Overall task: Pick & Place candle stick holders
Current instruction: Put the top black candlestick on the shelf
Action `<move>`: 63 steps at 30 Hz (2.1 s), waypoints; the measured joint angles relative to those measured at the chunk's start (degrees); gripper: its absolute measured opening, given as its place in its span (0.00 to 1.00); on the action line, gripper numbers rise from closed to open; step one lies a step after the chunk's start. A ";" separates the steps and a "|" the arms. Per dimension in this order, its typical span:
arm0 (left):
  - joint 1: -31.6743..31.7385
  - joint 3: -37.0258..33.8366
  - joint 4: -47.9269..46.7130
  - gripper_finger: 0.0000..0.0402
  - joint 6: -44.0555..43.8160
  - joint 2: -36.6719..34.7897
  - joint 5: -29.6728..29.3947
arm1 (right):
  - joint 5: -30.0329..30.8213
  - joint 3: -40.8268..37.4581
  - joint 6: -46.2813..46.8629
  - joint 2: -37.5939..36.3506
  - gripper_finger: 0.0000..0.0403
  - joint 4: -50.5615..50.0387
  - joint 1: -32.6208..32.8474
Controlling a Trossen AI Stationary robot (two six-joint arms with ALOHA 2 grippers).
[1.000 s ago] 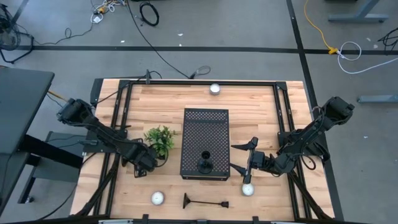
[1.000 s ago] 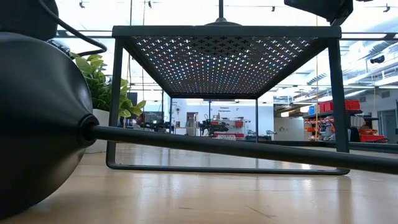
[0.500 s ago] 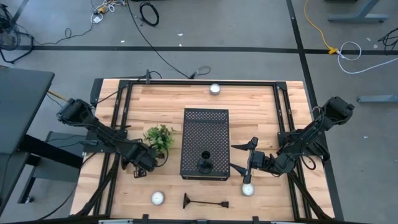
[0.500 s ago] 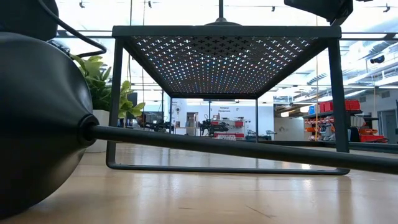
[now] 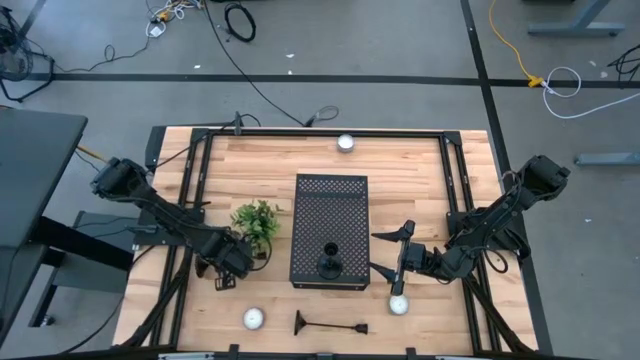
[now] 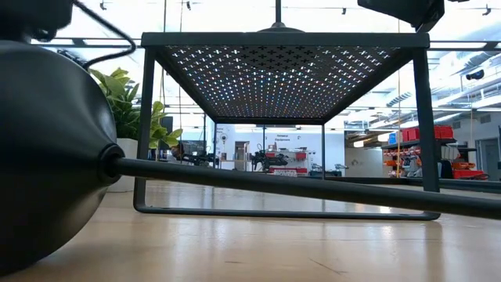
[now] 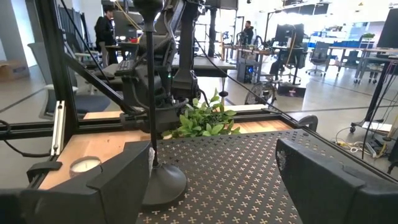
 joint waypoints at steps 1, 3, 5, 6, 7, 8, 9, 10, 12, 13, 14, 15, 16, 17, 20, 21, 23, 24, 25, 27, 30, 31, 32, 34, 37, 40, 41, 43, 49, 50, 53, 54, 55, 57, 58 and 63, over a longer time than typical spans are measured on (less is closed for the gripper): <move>-0.35 0.64 -0.16 0.02 0.59 0.02 -0.03 | -0.01 0.00 0.00 0.00 0.84 0.00 0.00; -1.06 2.23 -0.08 0.02 1.25 0.02 -0.40 | 0.01 0.00 0.00 0.00 0.84 0.02 0.00; -1.64 3.76 -0.05 0.02 1.96 0.02 -1.15 | 0.00 0.00 0.00 0.00 0.84 0.02 0.00; -1.86 4.47 -0.23 0.02 2.33 0.01 -1.38 | 0.00 0.00 0.00 0.00 0.84 0.02 0.00; -2.05 5.27 -0.39 0.02 2.57 0.01 -1.80 | 0.00 0.00 0.00 0.00 0.84 0.02 -0.01; -2.31 6.20 -0.54 0.02 2.82 0.00 -2.36 | 0.00 0.00 0.00 0.00 0.84 0.04 -0.02; -2.59 7.11 -0.64 0.02 3.05 0.00 -2.85 | 0.00 0.00 0.00 0.00 0.84 0.04 0.00; -2.87 7.90 -0.84 0.02 3.64 0.00 -3.58 | 0.01 0.00 0.00 0.00 0.84 0.04 -0.01; -3.50 9.42 -1.89 0.02 4.05 0.00 -5.01 | 0.00 0.00 0.00 0.00 0.84 0.04 -0.01; -3.91 10.30 -2.65 0.02 4.03 0.00 -5.59 | 0.00 0.00 0.00 0.00 0.84 0.04 -0.02; -4.31 11.32 -3.70 0.02 4.02 0.00 -6.20 | 0.00 0.00 0.00 0.00 0.84 0.04 -0.02; -4.69 12.22 -4.93 0.02 3.92 -0.01 -7.07 | 0.00 0.00 0.01 0.00 0.84 0.05 0.00; -5.15 12.94 -6.41 0.02 3.69 -0.04 -7.98 | 0.00 0.00 0.00 0.00 0.84 0.04 0.00; -5.56 13.55 -8.11 0.02 3.22 -0.05 -8.92 | 0.00 0.00 0.00 0.00 0.84 0.04 0.00; -6.91 15.04 -10.87 0.02 0.96 -1.27 -11.52 | 0.00 0.00 0.00 0.00 0.84 0.04 0.00; -7.19 15.32 -10.93 0.02 0.60 -1.91 -12.26 | 0.00 0.00 0.00 0.00 0.84 0.07 0.00; -7.94 15.69 -10.92 0.02 -0.47 -3.44 -13.68 | 0.00 0.00 0.00 0.00 0.84 0.07 0.00; -8.37 15.93 -10.89 0.02 -0.74 -4.48 -14.79 | 0.02 0.00 0.00 0.00 0.84 0.04 0.00; -8.78 16.14 -10.59 0.02 -0.83 -5.53 -16.19 | 0.02 0.00 0.00 0.00 0.84 0.07 0.00; -9.80 16.12 -9.64 0.02 -0.85 -7.65 -19.28 | 0.00 0.00 0.00 0.00 0.84 0.07 0.00; -11.37 16.01 -7.26 0.02 -0.45 -11.17 -24.51 | 0.00 0.00 0.00 0.00 0.84 0.07 0.00; -12.01 16.01 -6.36 0.02 -0.22 -12.19 -26.32 | 0.00 0.00 0.00 0.00 0.84 0.07 -0.01; -12.71 16.01 -5.69 0.02 0.28 -13.24 -27.97 | 0.01 0.00 0.00 0.00 0.84 0.07 0.00; -14.03 16.01 -3.40 0.02 2.17 -15.12 -31.78 | 0.00 0.00 0.00 0.00 0.84 0.07 0.00; -16.29 15.99 -0.06 0.02 5.65 -17.26 -37.52 | 0.02 0.00 0.00 0.00 0.84 0.05 0.00; -18.36 16.00 4.43 0.02 10.76 -18.26 -43.24 | 0.00 0.00 0.00 0.00 0.84 0.07 -0.02; -18.99 15.99 5.30 0.02 12.18 -18.40 -44.95 | 0.00 0.00 0.00 0.00 0.84 0.06 0.00; -19.90 15.99 7.44 0.02 14.38 -18.49 -48.66 | -0.02 0.00 0.00 0.00 0.84 0.07 0.00; -21.93 15.96 11.43 0.02 16.33 -17.45 -57.55 | -0.02 0.00 0.00 0.00 0.84 0.05 0.00; -22.30 15.95 12.80 0.02 17.40 -17.11 -58.57 | -0.02 0.00 0.00 0.00 0.84 0.06 -0.01; -23.16 15.95 16.66 0.02 20.68 -16.05 -61.87 | -0.02 0.00 -0.18 0.00 0.84 0.04 0.00; -23.25 15.95 18.20 0.02 21.85 -15.58 -62.39 | -0.04 0.00 -0.20 0.00 0.84 0.02 -0.02; -23.30 15.95 19.49 0.02 23.06 -15.12 -62.78 | -0.04 0.00 -0.22 0.00 0.84 0.02 0.00; -23.22 15.93 21.83 0.02 25.14 -14.13 -63.53 | -0.04 0.00 -0.24 0.00 0.84 0.01 -0.02; -23.04 15.92 22.98 0.02 25.87 -13.74 -63.65 | -0.04 0.00 -0.24 0.00 0.84 0.00 -0.01; -20.84 15.92 26.38 0.02 28.28 -11.52 -62.75 | -0.04 0.00 -0.29 0.00 0.84 -0.04 0.00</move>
